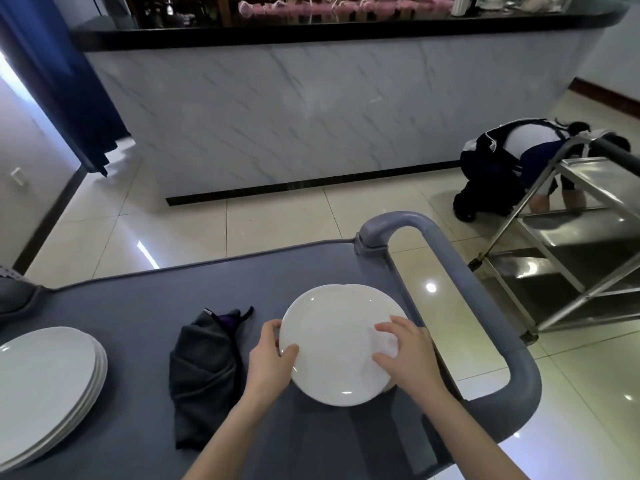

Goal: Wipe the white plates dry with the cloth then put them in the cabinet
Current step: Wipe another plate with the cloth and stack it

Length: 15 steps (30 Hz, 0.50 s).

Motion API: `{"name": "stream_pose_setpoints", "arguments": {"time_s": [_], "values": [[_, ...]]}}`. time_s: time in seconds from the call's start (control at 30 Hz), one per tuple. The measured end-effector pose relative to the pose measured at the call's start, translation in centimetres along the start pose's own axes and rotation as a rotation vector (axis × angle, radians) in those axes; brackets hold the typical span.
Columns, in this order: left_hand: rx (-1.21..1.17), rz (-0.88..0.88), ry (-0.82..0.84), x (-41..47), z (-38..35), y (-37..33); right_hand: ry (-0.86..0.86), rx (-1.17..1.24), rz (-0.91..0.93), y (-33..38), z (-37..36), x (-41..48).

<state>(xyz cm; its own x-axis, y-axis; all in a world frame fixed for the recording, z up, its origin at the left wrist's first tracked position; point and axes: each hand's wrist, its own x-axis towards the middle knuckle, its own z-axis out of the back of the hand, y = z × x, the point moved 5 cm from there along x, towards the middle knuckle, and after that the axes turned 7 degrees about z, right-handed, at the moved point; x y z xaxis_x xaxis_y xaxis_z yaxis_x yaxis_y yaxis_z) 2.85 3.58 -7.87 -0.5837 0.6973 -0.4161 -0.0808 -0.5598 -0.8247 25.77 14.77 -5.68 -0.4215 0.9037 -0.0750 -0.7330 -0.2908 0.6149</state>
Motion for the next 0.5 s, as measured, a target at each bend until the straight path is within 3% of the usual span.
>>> {"name": "stream_pose_setpoints", "arguments": {"time_s": [0.2,0.5], "values": [[-0.19,0.022,-0.03,-0.2,4.0,1.0,0.026,0.123,0.044,2.9,-1.7,-0.2],[-0.379,0.068,-0.079,0.1,11.0,2.0,0.078,0.832,-0.064,8.6,-6.2,-0.2]]}}
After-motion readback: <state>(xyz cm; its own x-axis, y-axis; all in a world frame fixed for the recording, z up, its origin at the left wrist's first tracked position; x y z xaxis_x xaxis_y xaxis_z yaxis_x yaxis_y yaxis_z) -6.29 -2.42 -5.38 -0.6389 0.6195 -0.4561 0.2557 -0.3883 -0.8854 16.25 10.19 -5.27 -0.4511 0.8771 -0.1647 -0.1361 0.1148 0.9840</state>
